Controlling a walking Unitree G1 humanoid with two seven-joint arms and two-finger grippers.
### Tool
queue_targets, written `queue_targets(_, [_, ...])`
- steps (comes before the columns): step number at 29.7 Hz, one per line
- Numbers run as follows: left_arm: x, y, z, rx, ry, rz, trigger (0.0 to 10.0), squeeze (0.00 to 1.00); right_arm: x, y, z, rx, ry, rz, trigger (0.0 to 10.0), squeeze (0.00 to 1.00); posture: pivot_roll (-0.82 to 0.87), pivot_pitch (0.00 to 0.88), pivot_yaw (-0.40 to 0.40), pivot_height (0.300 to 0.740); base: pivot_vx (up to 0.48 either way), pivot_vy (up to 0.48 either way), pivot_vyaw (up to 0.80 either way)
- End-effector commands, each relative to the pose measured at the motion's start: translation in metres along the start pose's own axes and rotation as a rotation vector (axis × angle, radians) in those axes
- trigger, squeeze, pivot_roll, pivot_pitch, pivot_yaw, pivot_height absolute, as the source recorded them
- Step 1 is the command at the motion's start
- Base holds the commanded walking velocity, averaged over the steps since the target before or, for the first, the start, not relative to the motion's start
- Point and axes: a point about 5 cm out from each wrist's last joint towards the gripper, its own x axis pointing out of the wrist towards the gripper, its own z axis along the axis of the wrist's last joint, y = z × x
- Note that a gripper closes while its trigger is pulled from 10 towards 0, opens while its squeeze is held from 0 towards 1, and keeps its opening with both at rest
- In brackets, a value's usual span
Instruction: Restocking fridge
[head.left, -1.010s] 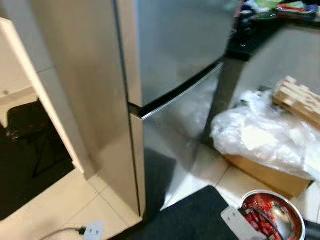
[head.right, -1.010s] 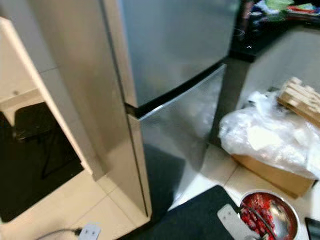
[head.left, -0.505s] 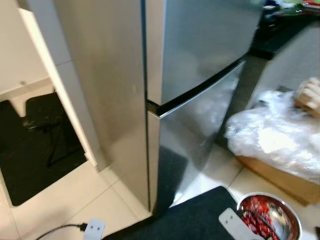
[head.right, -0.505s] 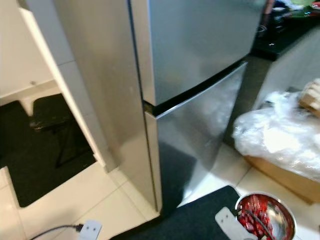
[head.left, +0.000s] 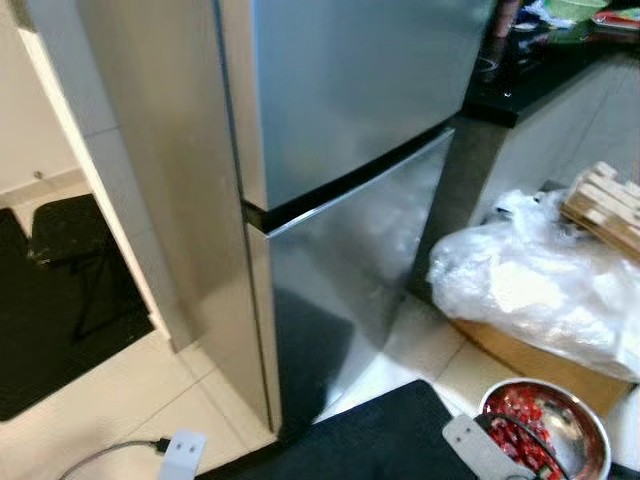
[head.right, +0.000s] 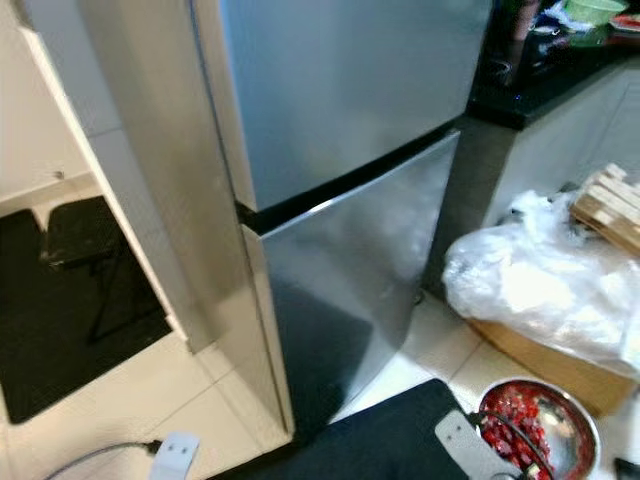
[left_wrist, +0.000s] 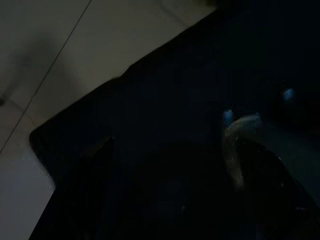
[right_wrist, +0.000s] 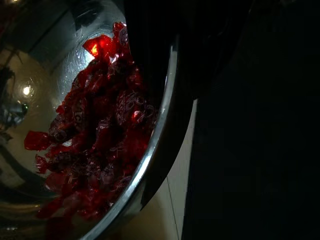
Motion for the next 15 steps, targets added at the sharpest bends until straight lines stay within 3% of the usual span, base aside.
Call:
queue_targets(1, [-0.001, 0.003, -0.003, -0.021, 0.003, 0.007, 10.0, 0.00, 0.000, 0.000, 0.005, 0.001, -0.023, -0.011, 10.0, 0.00, -0.01, 0.000, -0.008, 0.740, 0.000, 0.000, 0.00])
queue_targets(6, [0.000, 0.009, 0.007, -0.086, -0.060, 0.012, 10.0, 0.00, 0.000, 0.000, 0.004, 0.002, -0.020, -0.008, 10.0, 0.00, -0.01, 0.000, -0.011, 0.740, 0.000, 0.000, 0.00])
queue_targets(12, [-0.001, 0.036, 0.040, -0.207, -0.230, 0.047, 10.0, 0.00, 0.000, 0.000, 0.004, 0.009, -0.016, -0.010, 10.0, 0.00, -0.01, 0.000, -0.009, 0.740, 0.000, 0.000, 0.00])
queue_targets(15, [-0.005, 0.050, 0.073, -0.271, -0.404, -0.018, 10.0, 0.00, 0.000, 0.000, 0.003, 0.013, -0.013, -0.009, 10.0, 0.00, -0.02, 0.000, -0.011, 0.740, 0.000, 0.000, 0.00])
